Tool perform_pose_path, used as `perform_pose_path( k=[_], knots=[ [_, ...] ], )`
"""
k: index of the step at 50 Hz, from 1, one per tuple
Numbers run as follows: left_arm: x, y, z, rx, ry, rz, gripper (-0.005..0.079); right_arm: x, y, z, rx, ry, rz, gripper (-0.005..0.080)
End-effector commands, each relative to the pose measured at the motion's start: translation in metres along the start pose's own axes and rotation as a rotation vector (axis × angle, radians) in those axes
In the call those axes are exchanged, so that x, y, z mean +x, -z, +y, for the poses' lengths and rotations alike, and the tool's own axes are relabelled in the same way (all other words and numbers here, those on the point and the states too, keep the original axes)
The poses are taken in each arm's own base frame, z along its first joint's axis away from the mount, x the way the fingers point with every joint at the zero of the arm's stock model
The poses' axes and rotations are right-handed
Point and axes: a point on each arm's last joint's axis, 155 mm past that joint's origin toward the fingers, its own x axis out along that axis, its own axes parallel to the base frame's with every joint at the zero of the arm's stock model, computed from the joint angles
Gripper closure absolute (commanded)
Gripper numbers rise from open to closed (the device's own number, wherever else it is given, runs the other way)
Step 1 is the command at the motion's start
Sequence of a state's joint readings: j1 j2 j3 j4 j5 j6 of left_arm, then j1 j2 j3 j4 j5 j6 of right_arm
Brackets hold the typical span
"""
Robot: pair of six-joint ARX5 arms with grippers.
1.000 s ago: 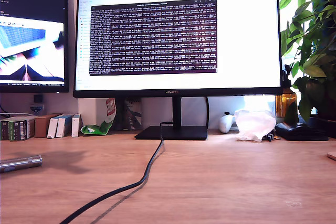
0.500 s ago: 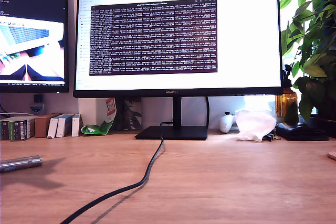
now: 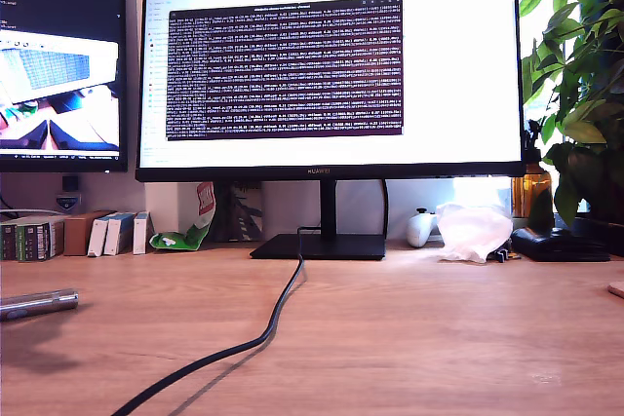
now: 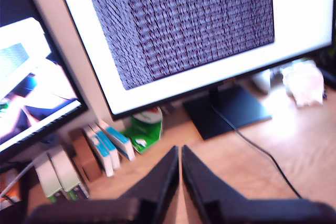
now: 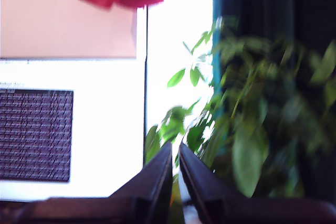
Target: Pick the metallic laser pointer with your right arm, pass it to your left arm, then place it down to the left side of the table
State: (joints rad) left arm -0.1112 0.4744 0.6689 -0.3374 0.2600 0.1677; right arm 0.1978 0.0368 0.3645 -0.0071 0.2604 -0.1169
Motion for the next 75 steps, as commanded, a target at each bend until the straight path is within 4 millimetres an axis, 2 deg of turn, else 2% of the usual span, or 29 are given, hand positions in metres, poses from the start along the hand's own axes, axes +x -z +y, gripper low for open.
perform_pose_path(
  k=[1,12,25,31,36,42,46,54,75],
  knots=[
    [-0.004,0.010,0.001,-0.033,-0.023,-0.011,0.0762,0.002,-0.002,0.001,0.045,0.001,-0.031,0.0764],
    [-0.023,0.020,-0.001,-0.071,-0.057,-0.085,0.0762,0.002,0.011,0.001,0.083,0.007,0.008,0.0764],
    [-0.051,0.004,-0.002,-0.120,-0.086,-0.221,0.0762,0.002,0.057,0.020,0.052,-0.063,0.087,0.0764],
    [-0.055,0.007,-0.001,-0.148,-0.097,-0.244,0.0762,0.000,0.080,0.027,0.041,-0.086,0.119,0.0764],
    [-0.050,0.025,0.010,-0.207,-0.155,-0.230,0.0762,0.000,0.087,0.032,0.018,-0.104,0.120,0.0764],
    [-0.043,0.039,0.017,-0.226,-0.195,-0.242,0.0762,0.000,0.086,0.033,0.017,-0.107,0.112,0.0764],
    [-0.037,0.045,0.015,-0.227,-0.182,-0.244,0.0762,0.000,0.082,0.034,0.033,-0.112,0.098,0.0764],
    [-0.024,0.073,0.012,-0.203,-0.177,-0.181,0.0762,0.000,0.087,0.037,0.019,-0.129,0.103,0.0764],
    [-0.003,0.139,0.018,-0.138,-0.232,-0.040,0.0762,-0.005,0.140,0.040,-0.026,-0.122,0.202,0.0764]
  ],
)
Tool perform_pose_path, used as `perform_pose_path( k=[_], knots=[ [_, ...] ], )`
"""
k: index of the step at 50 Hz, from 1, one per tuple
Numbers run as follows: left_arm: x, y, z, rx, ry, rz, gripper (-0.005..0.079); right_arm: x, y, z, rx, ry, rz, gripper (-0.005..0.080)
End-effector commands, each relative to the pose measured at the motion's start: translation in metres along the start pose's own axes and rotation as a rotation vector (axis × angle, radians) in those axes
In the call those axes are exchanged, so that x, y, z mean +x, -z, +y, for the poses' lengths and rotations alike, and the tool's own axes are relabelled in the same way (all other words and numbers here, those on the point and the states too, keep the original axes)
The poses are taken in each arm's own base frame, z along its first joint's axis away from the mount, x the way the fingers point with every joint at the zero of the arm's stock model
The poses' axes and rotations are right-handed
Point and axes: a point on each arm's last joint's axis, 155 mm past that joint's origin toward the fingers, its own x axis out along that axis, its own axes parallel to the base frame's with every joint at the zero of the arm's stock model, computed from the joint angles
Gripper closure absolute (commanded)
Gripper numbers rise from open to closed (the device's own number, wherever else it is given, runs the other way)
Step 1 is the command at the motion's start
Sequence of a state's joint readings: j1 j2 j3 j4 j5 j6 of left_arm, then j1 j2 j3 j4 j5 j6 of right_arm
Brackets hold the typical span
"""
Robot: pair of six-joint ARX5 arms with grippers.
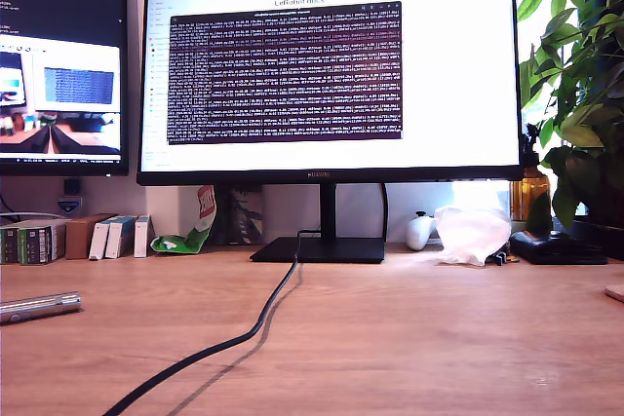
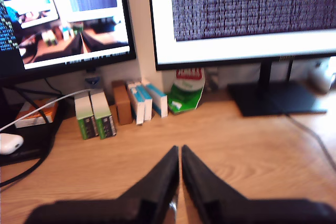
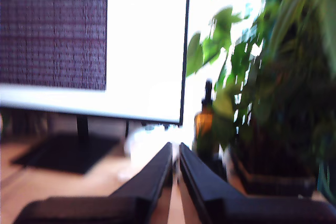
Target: Pick the metallic laser pointer with your right arm, pass it to your left arm, then place it down to the left side of the table
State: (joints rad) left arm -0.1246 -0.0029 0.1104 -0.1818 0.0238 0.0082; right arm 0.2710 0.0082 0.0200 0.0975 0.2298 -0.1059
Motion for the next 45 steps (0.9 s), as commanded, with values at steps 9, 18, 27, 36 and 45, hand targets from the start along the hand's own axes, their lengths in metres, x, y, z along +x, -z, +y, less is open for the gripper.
perform_pose_path(
  k=[9,18,27,36,45],
  knots=[
    [0.007,0.031,0.001,0.018,-0.007,0.046,0.0762,0.000,0.011,0.001,-0.006,0.001,0.026,0.0764],
    [0.009,0.052,0.005,0.017,-0.025,0.092,0.0762,-0.002,0.036,0.003,-0.037,-0.009,0.128,0.0764],
    [0.008,0.065,0.010,0.000,-0.055,0.142,0.0762,-0.005,0.055,0.004,-0.048,-0.019,0.204,0.0764],
    [0.007,0.074,0.010,-0.034,-0.057,0.175,0.0762,-0.009,0.072,0.005,-0.032,-0.019,0.271,0.0764],
    [0.007,0.073,0.010,-0.033,-0.058,0.172,0.0762,-0.009,0.071,0.006,0.020,-0.021,0.267,0.0764]
  ],
)
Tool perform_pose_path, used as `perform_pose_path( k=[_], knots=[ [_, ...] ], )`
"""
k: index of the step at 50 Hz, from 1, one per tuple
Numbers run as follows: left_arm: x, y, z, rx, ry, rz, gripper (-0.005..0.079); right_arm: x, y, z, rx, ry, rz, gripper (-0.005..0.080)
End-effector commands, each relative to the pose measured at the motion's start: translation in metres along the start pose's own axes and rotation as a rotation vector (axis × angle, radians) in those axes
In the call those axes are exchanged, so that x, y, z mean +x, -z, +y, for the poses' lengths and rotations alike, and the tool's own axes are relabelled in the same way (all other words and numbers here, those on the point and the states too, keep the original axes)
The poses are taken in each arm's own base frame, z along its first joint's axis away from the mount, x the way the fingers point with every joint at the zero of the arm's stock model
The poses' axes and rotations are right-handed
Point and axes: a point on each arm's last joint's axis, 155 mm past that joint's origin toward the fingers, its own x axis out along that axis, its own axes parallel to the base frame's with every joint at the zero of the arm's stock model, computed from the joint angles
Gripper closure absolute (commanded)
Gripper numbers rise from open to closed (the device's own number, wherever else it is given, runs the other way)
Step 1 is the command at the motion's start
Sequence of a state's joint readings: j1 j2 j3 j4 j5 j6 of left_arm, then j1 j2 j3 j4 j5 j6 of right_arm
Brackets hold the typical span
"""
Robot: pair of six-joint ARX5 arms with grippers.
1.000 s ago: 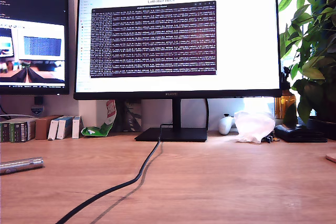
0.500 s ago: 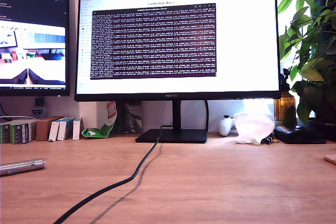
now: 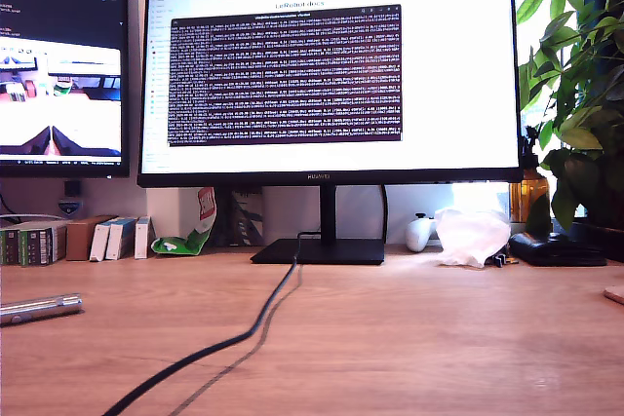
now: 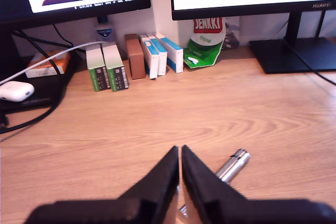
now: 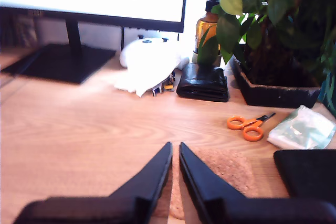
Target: Pick the metallic laser pointer with your right arm, pass it to your left arm, then place it down to the left side of the table
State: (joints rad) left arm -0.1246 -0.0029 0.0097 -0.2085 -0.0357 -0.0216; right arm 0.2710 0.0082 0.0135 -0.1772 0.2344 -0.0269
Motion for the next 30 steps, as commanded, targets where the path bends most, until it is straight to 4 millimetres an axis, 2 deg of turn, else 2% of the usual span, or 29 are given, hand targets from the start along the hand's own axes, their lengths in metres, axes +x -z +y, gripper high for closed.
perform_pose_path(
  k=[1,26,30],
  knots=[
    [0.0022,0.0170,-0.0005,-0.002,0.002,0.045,0.0762,0.0004,0.0004,0.0018,0.006,-0.007,-0.007,0.0764],
    [0.0020,0.0158,-0.0016,-0.002,0.007,0.039,0.0762,0.0002,0.0001,0.0044,0.003,-0.018,-0.008,0.0764],
    [0.0020,0.0158,-0.0015,-0.002,0.007,0.039,0.0762,0.0007,0.0006,-0.0015,0.009,0.002,-0.006,0.0764]
  ],
)
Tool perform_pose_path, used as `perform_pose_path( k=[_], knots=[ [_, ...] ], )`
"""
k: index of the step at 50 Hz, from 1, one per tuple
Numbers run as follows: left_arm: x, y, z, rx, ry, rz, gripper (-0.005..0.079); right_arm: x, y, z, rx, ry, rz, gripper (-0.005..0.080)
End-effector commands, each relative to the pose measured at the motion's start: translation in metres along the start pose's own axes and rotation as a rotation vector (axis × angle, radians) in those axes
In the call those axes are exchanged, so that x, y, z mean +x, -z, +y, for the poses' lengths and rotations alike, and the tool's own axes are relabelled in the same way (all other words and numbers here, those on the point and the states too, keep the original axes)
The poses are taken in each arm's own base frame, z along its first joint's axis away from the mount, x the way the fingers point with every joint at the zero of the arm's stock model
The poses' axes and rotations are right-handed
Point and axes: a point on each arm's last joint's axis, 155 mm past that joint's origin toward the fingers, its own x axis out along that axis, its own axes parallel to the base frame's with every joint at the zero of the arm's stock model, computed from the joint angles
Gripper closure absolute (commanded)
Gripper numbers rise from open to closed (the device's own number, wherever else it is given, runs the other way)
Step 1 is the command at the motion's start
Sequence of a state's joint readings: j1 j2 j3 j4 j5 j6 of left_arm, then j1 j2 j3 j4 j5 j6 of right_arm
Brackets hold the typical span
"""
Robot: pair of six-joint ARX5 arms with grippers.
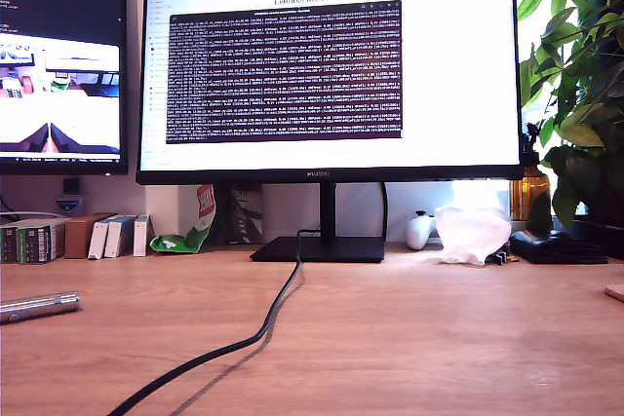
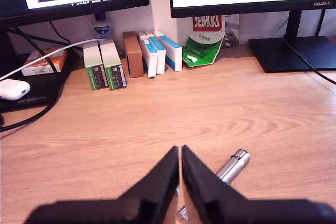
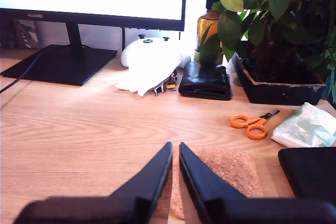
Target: Pick the metallic laser pointer with your right arm, pass it to your left arm, then place it down to the left side of the table
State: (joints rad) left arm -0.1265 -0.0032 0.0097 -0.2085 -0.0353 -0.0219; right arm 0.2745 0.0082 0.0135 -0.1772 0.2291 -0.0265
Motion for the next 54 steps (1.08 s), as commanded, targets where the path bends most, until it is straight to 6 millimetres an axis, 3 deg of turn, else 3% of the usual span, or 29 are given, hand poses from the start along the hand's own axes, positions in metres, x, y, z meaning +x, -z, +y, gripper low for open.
perform_pose_path(
  k=[1,18,54],
  knots=[
    [0.002,0.016,0.000,-0.003,0.001,0.040,0.0762,0.001,0.001,-0.005,0.011,0.015,-0.005,0.0764],
    [0.000,0.016,0.031,-0.030,-0.125,0.038,0.0762,-0.003,0.005,-0.062,0.048,0.243,0.009,0.0764],
    [0.000,0.016,0.033,-0.032,-0.132,0.037,0.0762,-0.004,0.005,-0.064,0.050,0.251,0.010,0.0764]
  ],
)
